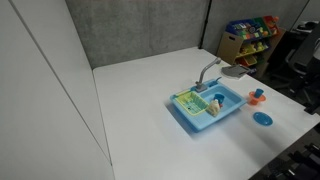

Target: Put the blue cup on the blue plate

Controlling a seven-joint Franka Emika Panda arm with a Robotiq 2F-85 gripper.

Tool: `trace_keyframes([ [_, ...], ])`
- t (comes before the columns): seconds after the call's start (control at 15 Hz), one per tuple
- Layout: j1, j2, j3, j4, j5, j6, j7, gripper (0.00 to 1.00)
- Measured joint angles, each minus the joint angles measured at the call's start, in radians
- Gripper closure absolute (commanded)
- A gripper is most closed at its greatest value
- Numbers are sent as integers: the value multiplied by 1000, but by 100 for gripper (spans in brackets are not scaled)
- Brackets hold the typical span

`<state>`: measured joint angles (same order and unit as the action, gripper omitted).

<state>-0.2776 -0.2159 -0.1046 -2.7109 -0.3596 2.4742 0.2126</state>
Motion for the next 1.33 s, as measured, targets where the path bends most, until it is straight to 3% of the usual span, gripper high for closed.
trace_keyframes([
  [0.73, 0, 308, -82, 96, 24, 140, 32, 0],
  [1.33, 43, 531, -111, 322, 203, 132, 32, 0],
])
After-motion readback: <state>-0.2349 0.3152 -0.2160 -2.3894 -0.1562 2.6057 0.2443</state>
